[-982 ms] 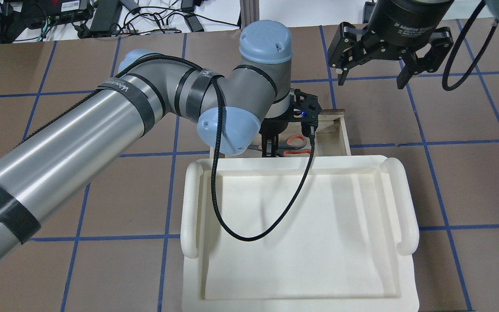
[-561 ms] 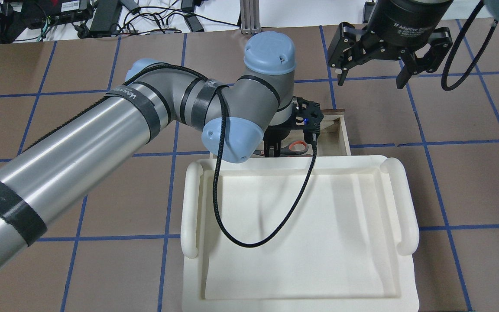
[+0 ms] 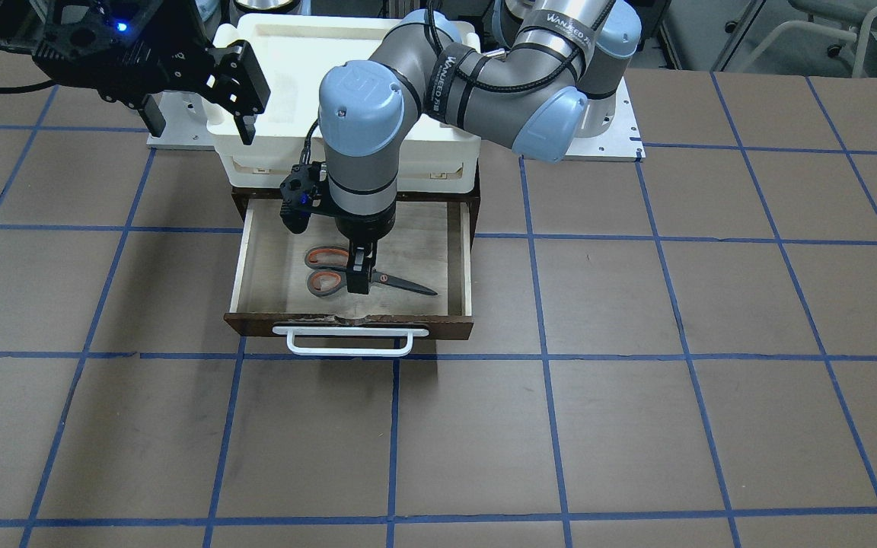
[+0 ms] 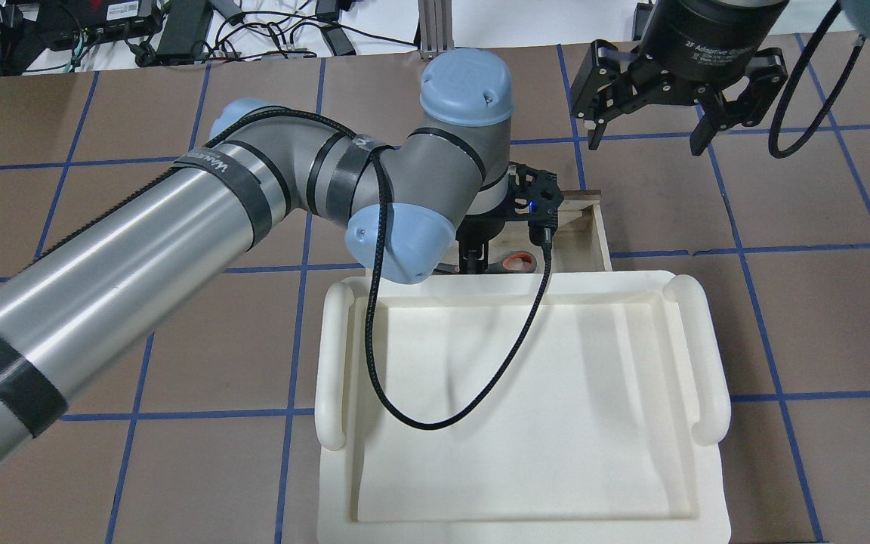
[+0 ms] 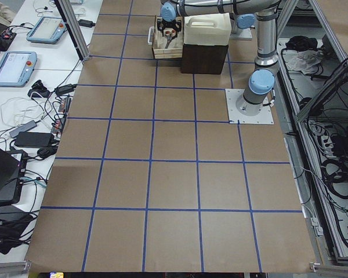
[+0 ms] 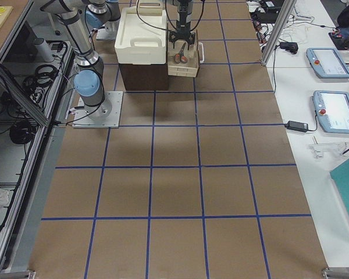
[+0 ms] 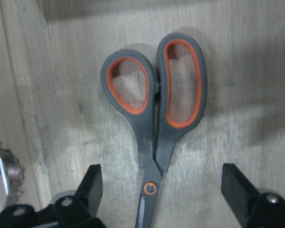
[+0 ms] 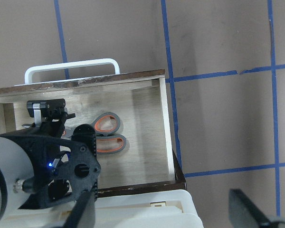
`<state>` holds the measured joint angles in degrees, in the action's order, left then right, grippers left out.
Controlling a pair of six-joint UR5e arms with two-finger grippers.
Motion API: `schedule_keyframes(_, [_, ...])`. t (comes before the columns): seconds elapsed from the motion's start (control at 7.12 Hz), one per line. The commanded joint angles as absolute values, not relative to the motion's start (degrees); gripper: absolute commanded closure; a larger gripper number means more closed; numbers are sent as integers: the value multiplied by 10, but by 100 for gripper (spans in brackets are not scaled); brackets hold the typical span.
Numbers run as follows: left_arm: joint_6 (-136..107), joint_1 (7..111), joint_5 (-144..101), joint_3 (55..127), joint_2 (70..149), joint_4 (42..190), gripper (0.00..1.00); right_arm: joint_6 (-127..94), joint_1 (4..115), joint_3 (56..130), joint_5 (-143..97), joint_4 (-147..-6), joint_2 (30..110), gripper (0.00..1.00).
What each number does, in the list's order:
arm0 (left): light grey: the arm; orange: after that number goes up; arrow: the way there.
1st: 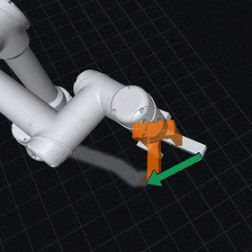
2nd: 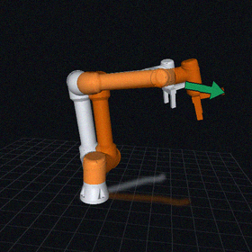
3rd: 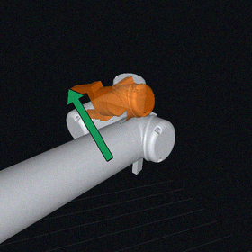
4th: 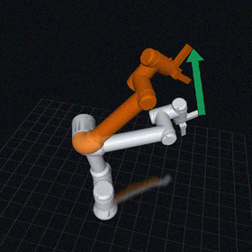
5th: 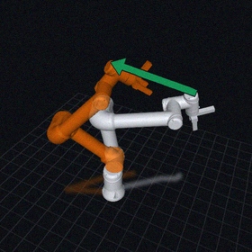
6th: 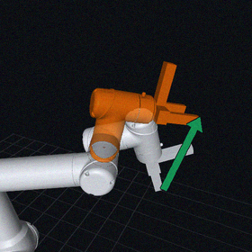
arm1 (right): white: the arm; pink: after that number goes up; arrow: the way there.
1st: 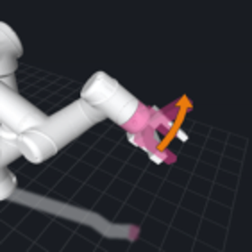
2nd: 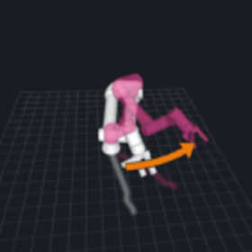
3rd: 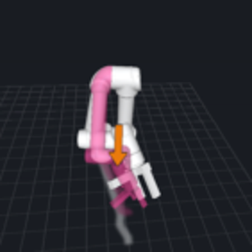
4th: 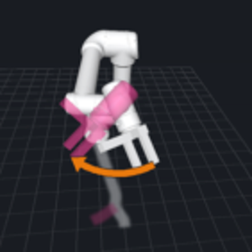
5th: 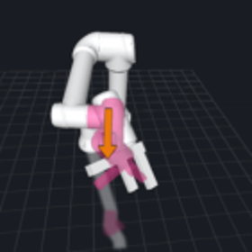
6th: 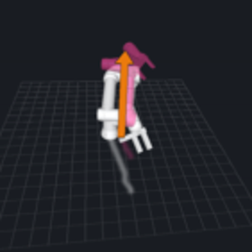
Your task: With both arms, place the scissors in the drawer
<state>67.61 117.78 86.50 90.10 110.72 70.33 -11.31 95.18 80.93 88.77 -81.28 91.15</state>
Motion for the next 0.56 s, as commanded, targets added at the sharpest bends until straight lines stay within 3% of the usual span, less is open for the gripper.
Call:
schedule_keyframes(0.0, [672, 1168, 865, 895, 1086, 713, 10, -110, 952, 809, 887, -813, 911, 0])
schedule_keyframes(0.42, [671, 1088, 853, 845, 1034, 839, 10, -108, 952, 809, 888, -815, 912, 0])
